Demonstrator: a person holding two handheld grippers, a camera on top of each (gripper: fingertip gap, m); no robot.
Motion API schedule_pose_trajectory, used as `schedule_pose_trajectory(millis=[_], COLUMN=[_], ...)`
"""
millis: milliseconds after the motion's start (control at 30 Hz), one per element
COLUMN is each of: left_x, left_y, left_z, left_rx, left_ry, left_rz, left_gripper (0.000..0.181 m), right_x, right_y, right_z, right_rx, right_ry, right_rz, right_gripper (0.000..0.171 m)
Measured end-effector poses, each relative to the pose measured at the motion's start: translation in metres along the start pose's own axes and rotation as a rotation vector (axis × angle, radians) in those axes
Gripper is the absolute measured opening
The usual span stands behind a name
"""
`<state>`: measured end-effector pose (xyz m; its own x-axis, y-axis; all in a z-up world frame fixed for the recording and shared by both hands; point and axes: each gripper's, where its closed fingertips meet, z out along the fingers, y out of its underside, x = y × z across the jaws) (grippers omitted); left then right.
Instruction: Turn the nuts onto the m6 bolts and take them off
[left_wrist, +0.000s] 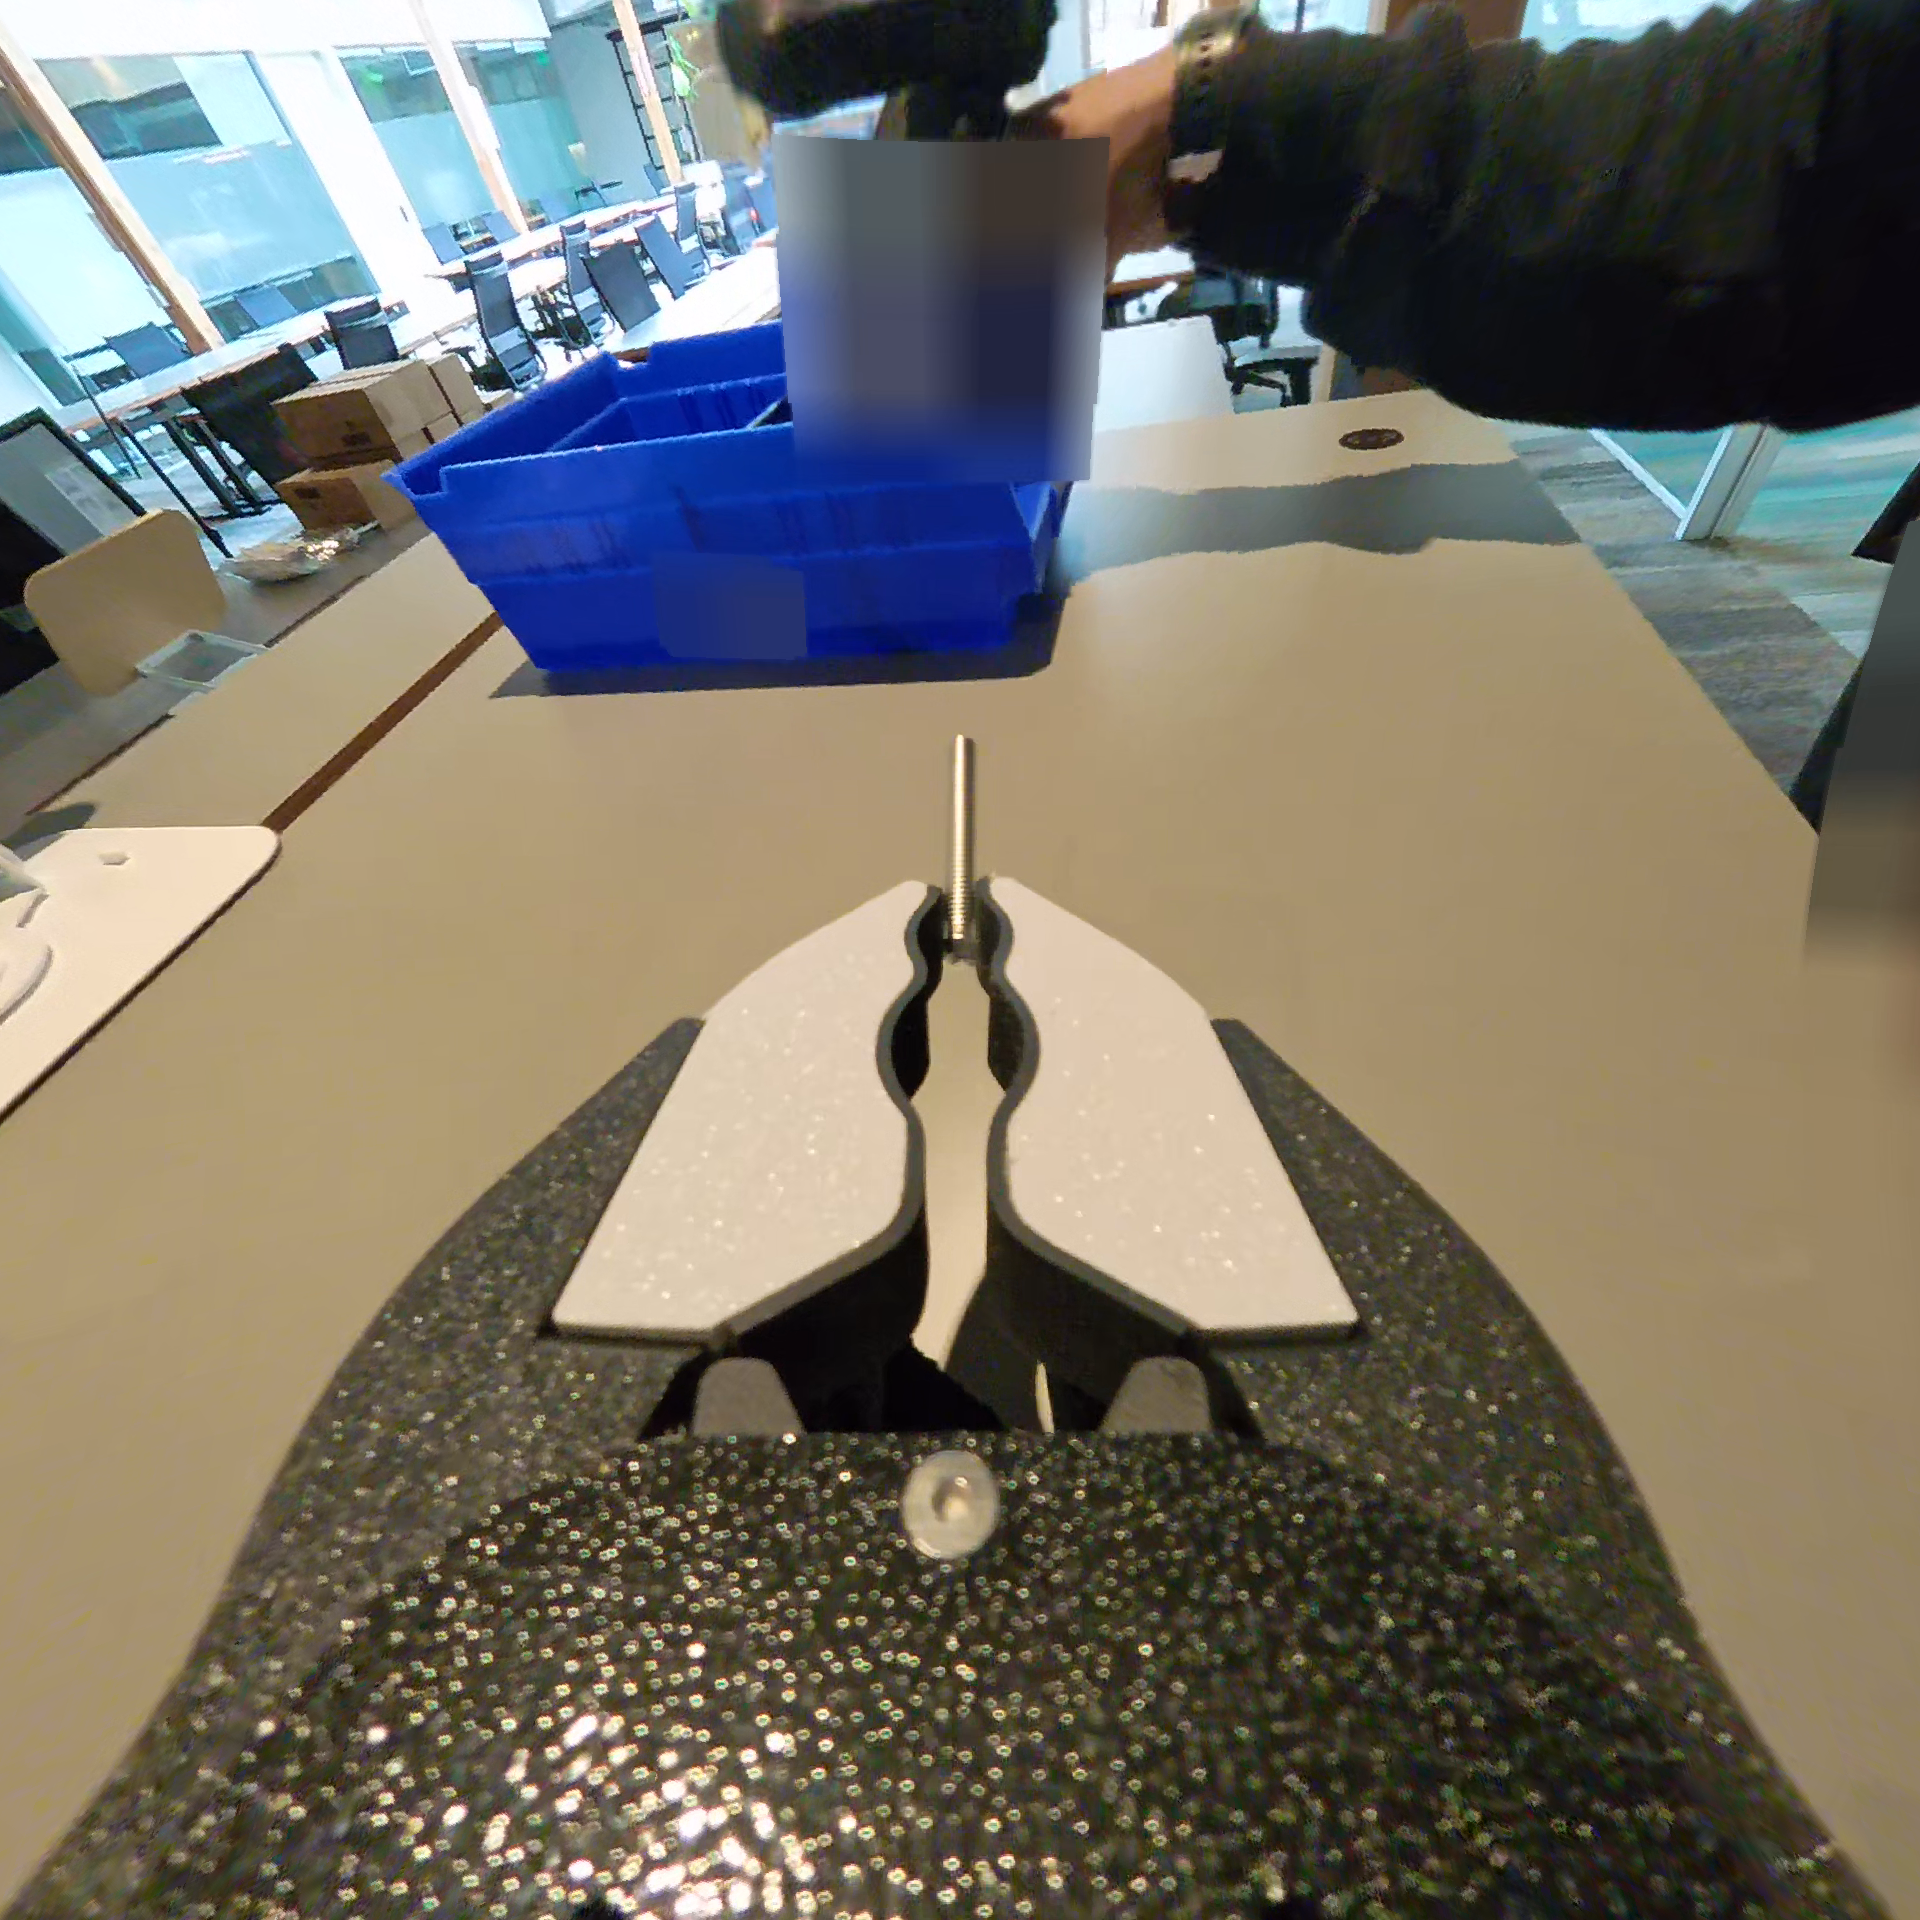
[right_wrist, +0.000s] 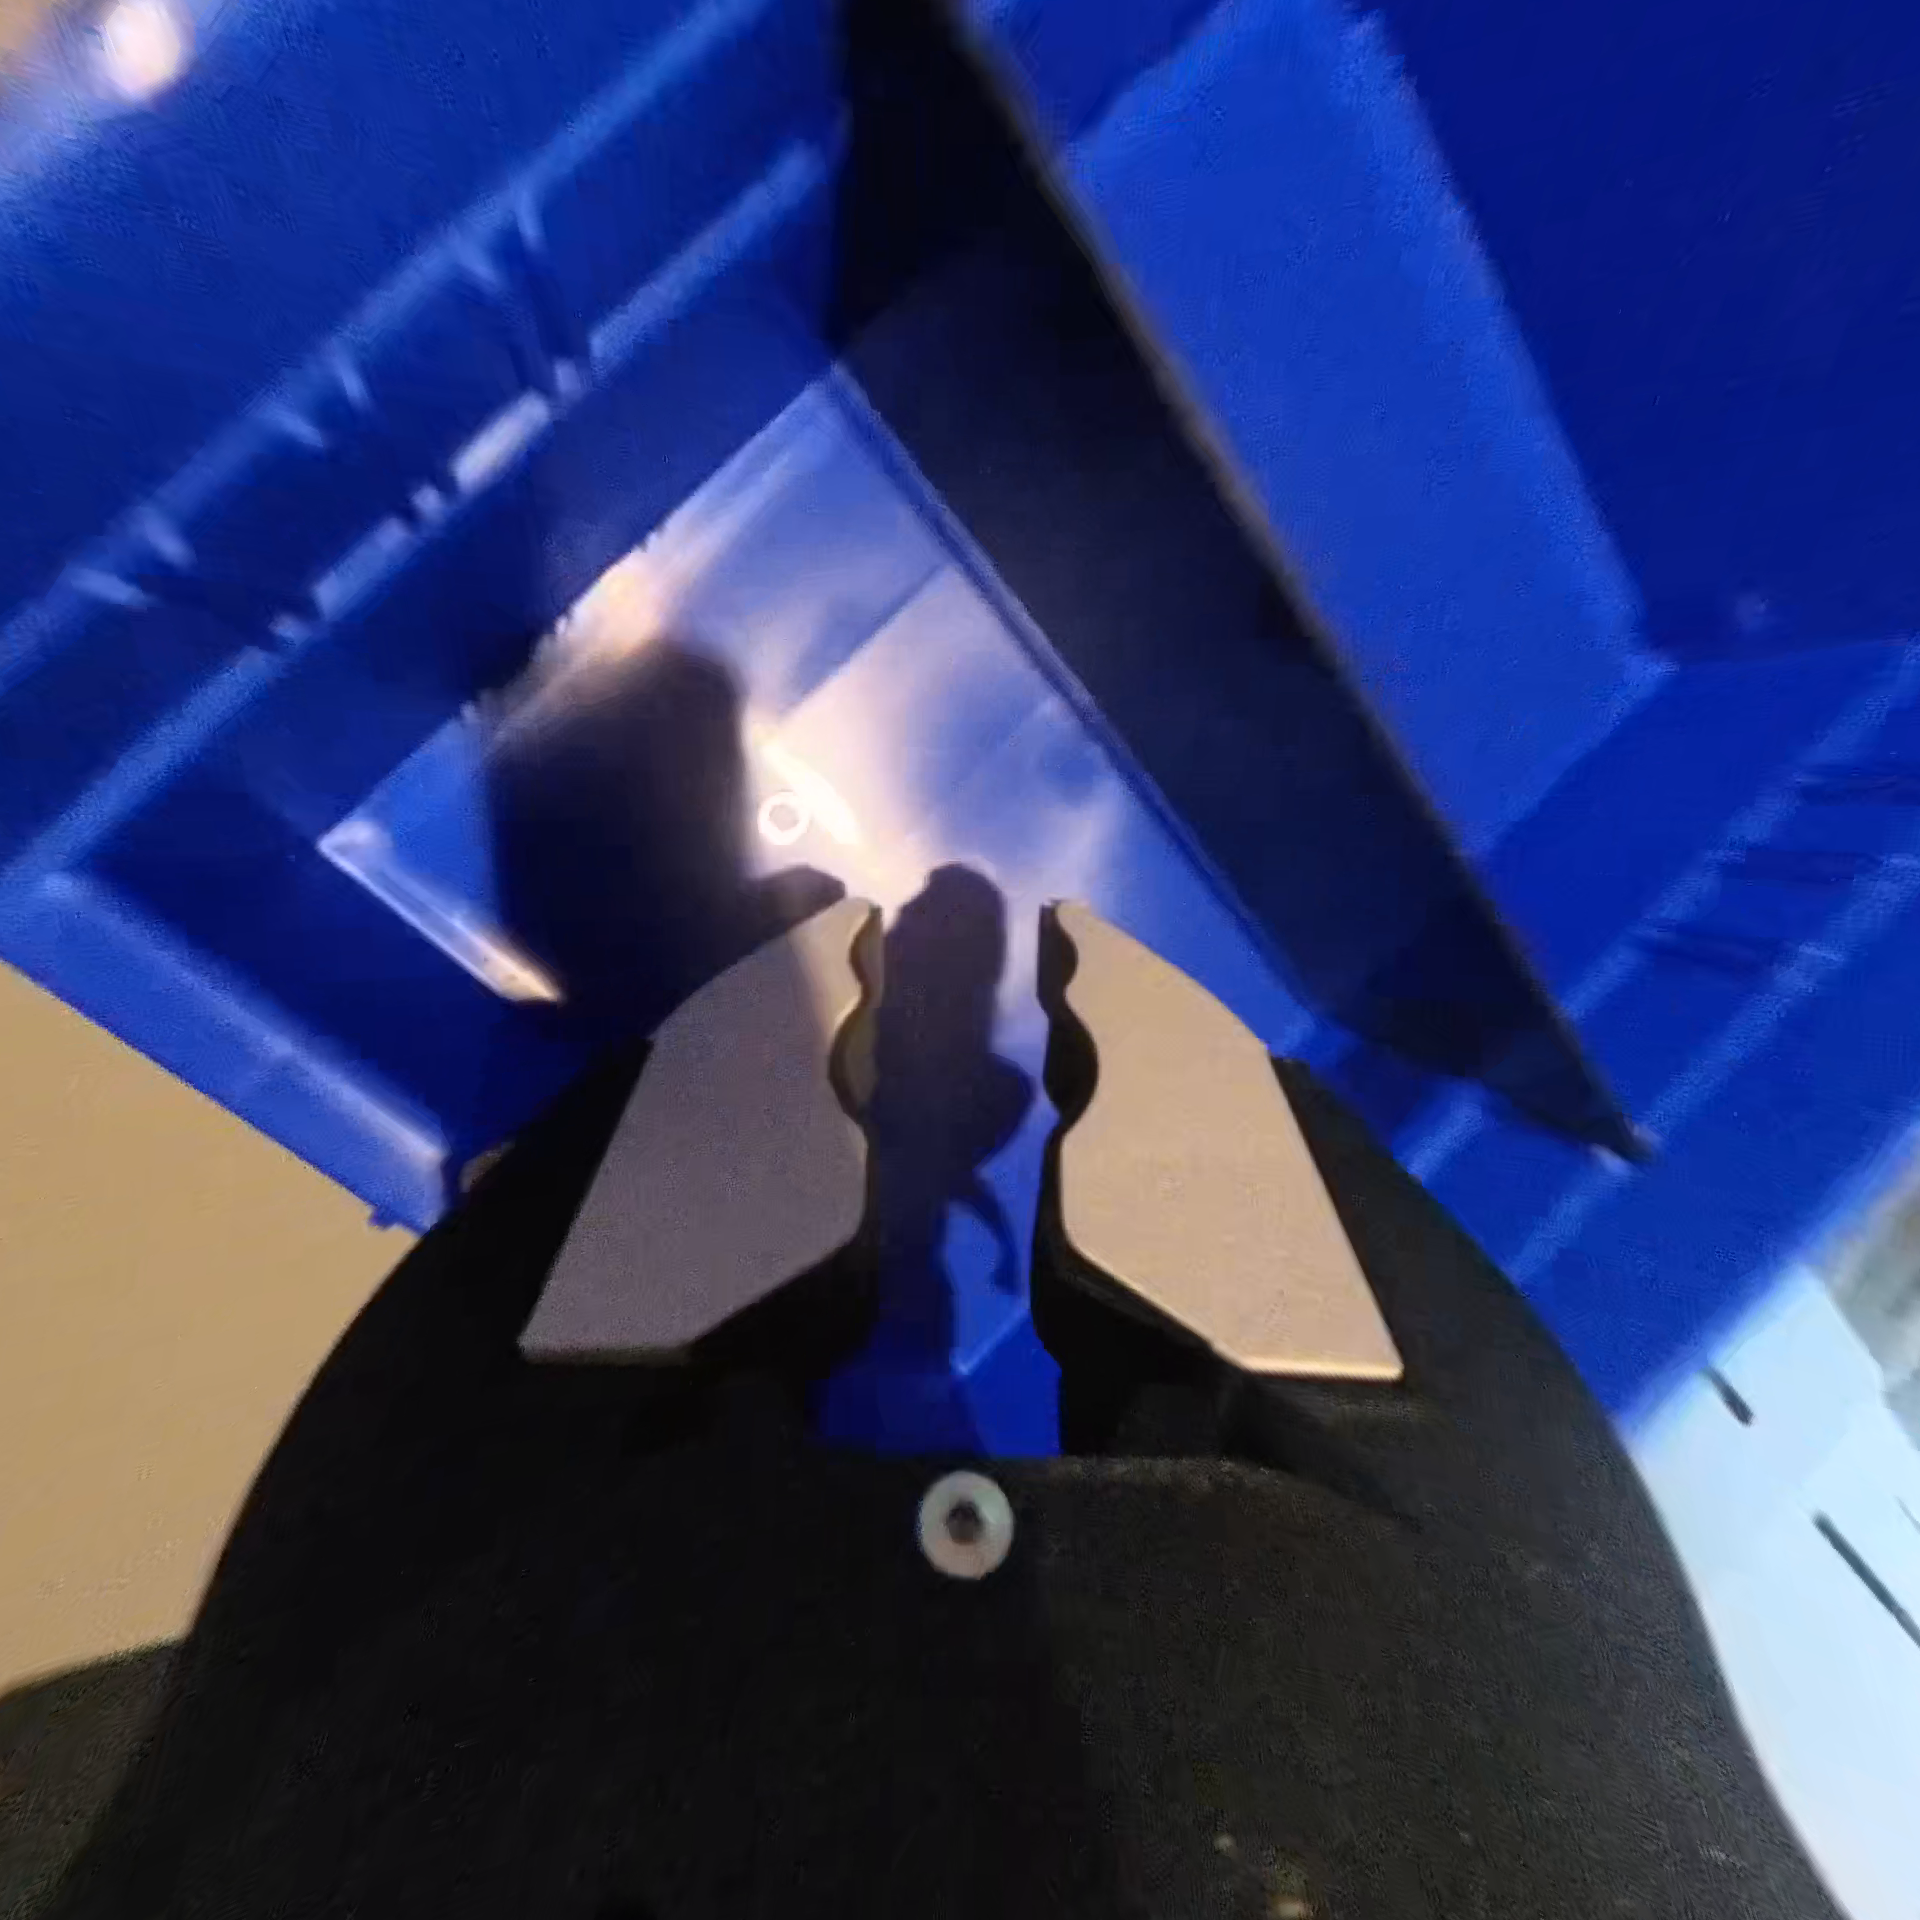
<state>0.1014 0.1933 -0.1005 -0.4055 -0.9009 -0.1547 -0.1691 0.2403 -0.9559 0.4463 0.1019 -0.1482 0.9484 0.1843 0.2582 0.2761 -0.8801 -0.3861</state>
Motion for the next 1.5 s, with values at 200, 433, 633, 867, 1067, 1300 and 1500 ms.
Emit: schedule_pose_trajectory(millis=[200, 433, 633, 867, 1067, 1300, 1500], left_x=[-0.010, 0.000, 0.005, 0.008, 0.009, 0.005, -0.005], left_y=[-0.017, -0.030, -0.022, -0.019, -0.018, -0.023, -0.042], left_z=[-0.003, -0.002, 0.002, 0.004, 0.005, 0.003, -0.013], left_rx=[0.109, 0.193, 0.145, 0.124, 0.118, 0.170, 0.313], left_ry=[-0.065, -0.029, -0.006, 0.005, 0.013, -0.011, -0.035], left_rz=[-0.011, 0.001, 0.019, 0.032, 0.032, 0.008, -0.057], left_gripper=[0.005, 0.005, 0.005, 0.005, 0.005, 0.010, 0.020], right_x=[-0.103, -0.255, -0.280, -0.288, -0.288, -0.287, -0.235], right_y=[-0.123, -0.178, -0.192, -0.192, -0.189, -0.189, -0.188], right_z=[-0.116, -0.087, -0.089, -0.086, -0.082, -0.085, -0.106], right_rx=[0.645, 0.730, 0.776, 0.749, 0.724, 0.739, 0.782], right_ry=[-0.161, -0.560, -0.658, -0.663, -0.642, -0.630, -0.477], right_rz=[-0.027, -0.111, -0.118, -0.141, -0.159, -0.181, -0.195], right_gripper=[0.017, 0.024, 0.023, 0.017, 0.008, 0.006, 0.006])
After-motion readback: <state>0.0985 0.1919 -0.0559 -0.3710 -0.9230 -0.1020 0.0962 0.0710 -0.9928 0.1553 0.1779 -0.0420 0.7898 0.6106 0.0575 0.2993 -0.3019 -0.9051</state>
